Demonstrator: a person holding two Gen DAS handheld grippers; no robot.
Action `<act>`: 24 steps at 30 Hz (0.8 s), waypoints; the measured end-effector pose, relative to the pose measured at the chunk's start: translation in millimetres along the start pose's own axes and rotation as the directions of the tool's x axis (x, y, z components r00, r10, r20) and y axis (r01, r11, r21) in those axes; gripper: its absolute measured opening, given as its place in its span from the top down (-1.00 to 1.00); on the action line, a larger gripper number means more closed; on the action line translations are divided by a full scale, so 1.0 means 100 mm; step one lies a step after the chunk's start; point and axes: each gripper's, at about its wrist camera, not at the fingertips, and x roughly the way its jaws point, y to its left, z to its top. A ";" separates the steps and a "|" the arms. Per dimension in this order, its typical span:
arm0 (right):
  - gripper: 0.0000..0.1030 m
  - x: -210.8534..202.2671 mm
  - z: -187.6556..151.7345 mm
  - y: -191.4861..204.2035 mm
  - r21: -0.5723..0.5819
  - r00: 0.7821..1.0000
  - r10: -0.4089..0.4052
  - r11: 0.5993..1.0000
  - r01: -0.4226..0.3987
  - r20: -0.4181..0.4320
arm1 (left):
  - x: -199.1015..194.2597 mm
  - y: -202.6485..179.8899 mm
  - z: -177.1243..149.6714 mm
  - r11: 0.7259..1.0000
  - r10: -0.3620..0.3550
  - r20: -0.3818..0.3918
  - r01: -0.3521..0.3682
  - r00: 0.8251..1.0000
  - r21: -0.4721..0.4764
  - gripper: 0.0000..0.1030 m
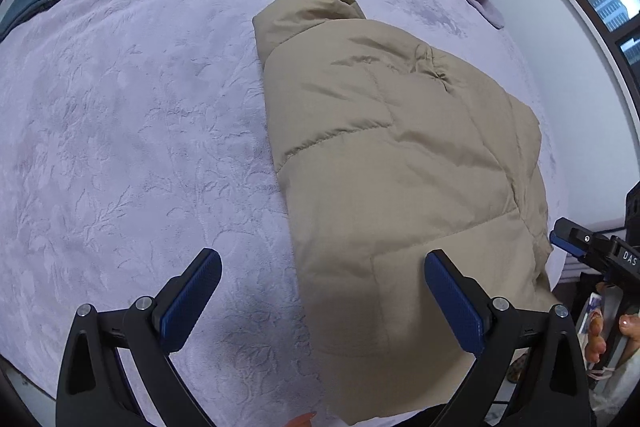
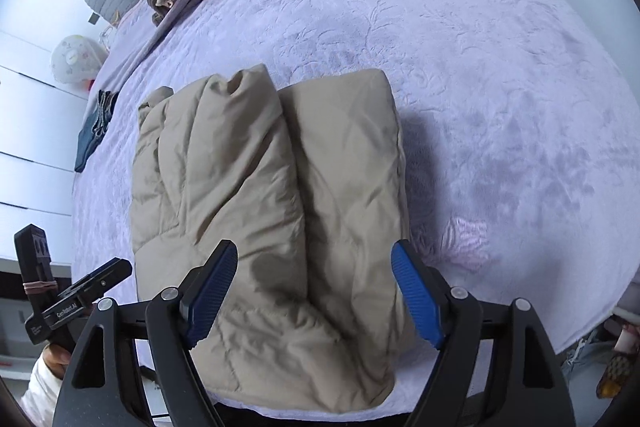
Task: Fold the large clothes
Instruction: 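Grasp the jacket end with both grippers and fold it over onto itself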
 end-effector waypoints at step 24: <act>-1.00 1.10 0.82 -0.39 0.100 0.811 0.528 0.847 -0.521 -0.252 | 1.06 0.32 0.33 0.860 -0.467 -0.121 0.417 0.876 -0.295 -0.98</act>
